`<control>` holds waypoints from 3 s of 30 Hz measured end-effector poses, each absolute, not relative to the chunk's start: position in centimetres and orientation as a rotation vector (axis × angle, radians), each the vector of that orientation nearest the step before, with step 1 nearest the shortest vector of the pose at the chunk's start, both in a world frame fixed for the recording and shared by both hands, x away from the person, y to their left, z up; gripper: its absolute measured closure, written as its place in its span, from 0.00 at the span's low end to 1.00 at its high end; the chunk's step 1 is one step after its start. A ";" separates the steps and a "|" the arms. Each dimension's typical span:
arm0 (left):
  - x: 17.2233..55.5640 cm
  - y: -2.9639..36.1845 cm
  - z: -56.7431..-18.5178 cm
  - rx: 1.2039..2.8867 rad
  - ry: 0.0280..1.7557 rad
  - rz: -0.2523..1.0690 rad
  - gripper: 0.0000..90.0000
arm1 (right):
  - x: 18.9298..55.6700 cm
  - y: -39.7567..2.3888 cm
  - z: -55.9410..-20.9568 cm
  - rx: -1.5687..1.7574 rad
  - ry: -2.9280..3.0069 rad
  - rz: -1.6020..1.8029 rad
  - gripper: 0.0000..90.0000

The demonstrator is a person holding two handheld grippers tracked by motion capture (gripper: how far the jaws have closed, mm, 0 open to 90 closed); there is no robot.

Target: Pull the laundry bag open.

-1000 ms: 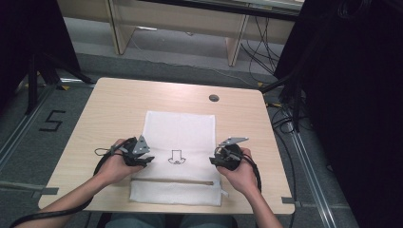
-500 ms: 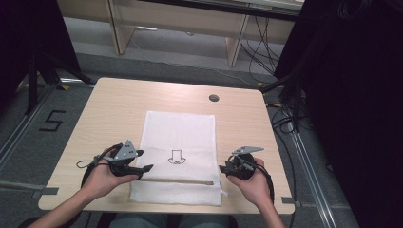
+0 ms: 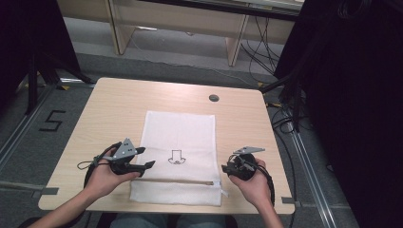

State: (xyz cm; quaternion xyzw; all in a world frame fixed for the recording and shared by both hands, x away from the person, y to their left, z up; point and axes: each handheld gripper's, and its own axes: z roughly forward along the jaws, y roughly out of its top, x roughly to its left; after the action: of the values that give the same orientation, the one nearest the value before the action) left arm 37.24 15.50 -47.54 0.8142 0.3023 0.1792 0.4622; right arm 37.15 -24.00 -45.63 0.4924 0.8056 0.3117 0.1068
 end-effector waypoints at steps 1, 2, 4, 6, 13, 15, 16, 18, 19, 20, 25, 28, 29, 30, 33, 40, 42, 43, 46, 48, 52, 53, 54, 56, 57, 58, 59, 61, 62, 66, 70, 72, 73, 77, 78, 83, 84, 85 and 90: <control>37.2 15.6 -47.5 2.008 0.743 0.441 0.41 | 37.1 -24.1 -45.7 1.430 2.378 0.918 0.78; 37.2 15.6 -47.5 2.004 0.737 0.432 0.42 | 37.0 -24.0 -45.8 1.442 2.356 0.946 0.78; 37.3 15.5 -47.6 2.001 0.746 0.420 0.42 | 36.9 -24.1 -45.8 1.460 2.364 0.934 0.77; 37.3 15.3 -47.8 1.997 0.742 0.416 0.43 | 36.9 -24.2 -45.7 1.450 2.381 0.909 0.77; 37.1 14.6 -47.8 2.014 0.710 0.371 0.48 | 36.6 -23.8 -45.4 1.383 2.423 0.809 0.93; 37.0 14.6 -47.8 2.017 0.700 0.372 0.50 | 36.5 -23.7 -45.4 1.376 2.434 0.781 0.99; 37.0 14.5 -47.8 2.018 0.691 0.362 0.51 | 36.6 -23.6 -45.4 1.354 2.446 0.781 1.00; 36.8 14.4 -47.8 2.025 0.677 0.359 0.52 | 36.4 -23.2 -45.2 1.374 2.455 0.806 1.00; 36.7 14.3 -47.9 2.016 0.685 0.344 0.53 | 36.3 -23.0 -45.2 1.364 2.454 0.829 1.00; 36.8 14.3 -47.9 2.026 0.660 0.351 0.54 | 36.3 -22.9 -45.1 1.355 2.475 0.813 1.00; 36.7 14.0 -47.9 2.035 0.658 0.335 0.55 | 36.1 -22.0 -45.5 1.395 2.525 0.789 1.00; 36.7 13.8 -48.0 2.043 0.665 0.319 0.55 | 36.1 -21.6 -46.0 1.405 2.569 0.765 1.00; 36.9 13.7 -48.1 2.042 0.646 0.322 0.55 | 36.1 -21.6 -46.2 1.403 2.593 0.737 1.00; 36.9 13.7 -48.2 2.046 0.648 0.332 0.55 | 36.2 -21.5 -46.4 1.369 2.615 0.743 1.00; 37.1 13.7 -48.2 2.062 0.637 0.322 0.55 | 36.2 -21.4 -46.6 1.407 2.635 0.698 1.00; 36.7 13.4 -48.4 2.054 0.646 0.319 0.54 | 36.4 -21.3 -47.3 1.425 2.654 0.653 1.00; 36.8 13.3 -48.4 2.062 0.635 0.314 0.54 | 36.5 -21.3 -47.5 1.400 2.664 0.661 1.00; 36.7 13.2 -48.5 2.054 0.638 0.311 0.54 | 36.5 -21.2 -47.5 1.402 2.662 0.657 1.00; 36.8 13.2 -48.4 2.080 0.623 0.315 0.54 | 36.7 -21.0 -47.7 1.400 2.670 0.645 1.00; 36.7 13.1 -48.4 2.079 0.637 0.308 0.54 | 36.7 -20.8 -47.8 1.437 2.672 0.623 1.00; 36.8 12.9 -48.4 2.093 0.609 0.314 0.54 | 36.8 -20.8 -48.0 1.441 2.671 0.624 1.00; 36.7 12.7 -48.5 2.075 0.623 0.299 0.54 | 36.9 -20.8 -48.0 1.443 2.672 0.630 1.00; 36.7 12.6 -48.4 2.086 0.617 0.292 0.54 | 36.9 -20.8 -48.0 1.445 2.674 0.635 1.00; 36.7 12.2 -48.3 2.082 0.608 0.267 0.55 | 36.8 -20.7 -48.0 1.478 2.672 0.636 1.00; 36.7 11.9 -48.3 2.062 0.605 0.261 0.55 | 36.9 -20.8 -48.1 1.451 2.673 0.633 1.00; 36.7 11.7 -48.2 2.075 0.597 0.263 0.55 | 36.9 -20.8 -48.1 1.449 2.683 0.640 1.00; 36.8 11.4 -48.1 2.090 0.576 0.258 0.55 | 36.9 -20.7 -48.1 1.449 2.683 0.637 1.00; 36.8 11.0 -48.1 2.093 0.577 0.257 0.54 | 36.9 -20.7 -48.1 1.451 2.683 0.636 1.00; 36.8 10.7 -48.1 2.089 0.567 0.243 0.54 | 36.9 -20.7 -48.1 1.452 2.685 0.633 1.00; 36.9 9.9 -48.2 2.098 0.554 0.217 0.54 | 37.0 -20.9 -48.1 1.437 2.685 0.634 1.00; 37.0 8.9 -48.5 2.140 0.532 0.180 0.49 | 37.1 -20.9 -48.2 1.409 2.688 0.649 1.00; 36.9 8.1 -48.6 2.145 0.517 0.166 0.47 | 37.2 -20.9 -48.2 1.404 2.689 0.648 1.00; 36.9 7.7 -48.6 2.147 0.518 0.167 0.47 | 37.2 -20.9 -48.2 1.403 2.690 0.647 1.00; 37.1 6.1 -48.6 2.182 0.484 0.152 0.44 | 37.1 -20.9 -48.2 1.425 2.682 0.643 1.00; 37.0 5.8 -48.7 2.170 0.490 0.153 0.44 | 37.1 -20.9 -48.2 1.423 2.682 0.642 1.00; 37.2 4.3 -48.9 2.178 0.471 0.152 0.46 | 37.1 -20.8 -48.2 1.415 2.684 0.641 1.00; 37.2 4.1 -49.0 2.169 0.462 0.153 0.46 | 37.1 -20.8 -48.2 1.419 2.682 0.640 1.00; 37.2 3.9 -48.9 2.174 0.466 0.148 0.47 | 37.1 -20.8 -48.2 1.419 2.682 0.640 1.00; 37.2 2.8 -49.0 2.190 0.409 0.165 0.55 | 37.1 -20.9 -48.2 1.415 2.687 0.647 1.00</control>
State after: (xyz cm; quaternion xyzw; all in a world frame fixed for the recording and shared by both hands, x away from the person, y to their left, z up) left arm 37.17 2.83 -49.03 0.8810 0.1645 0.0663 0.4385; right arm 37.11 -20.91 -48.20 0.4557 0.8652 0.2082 0.0186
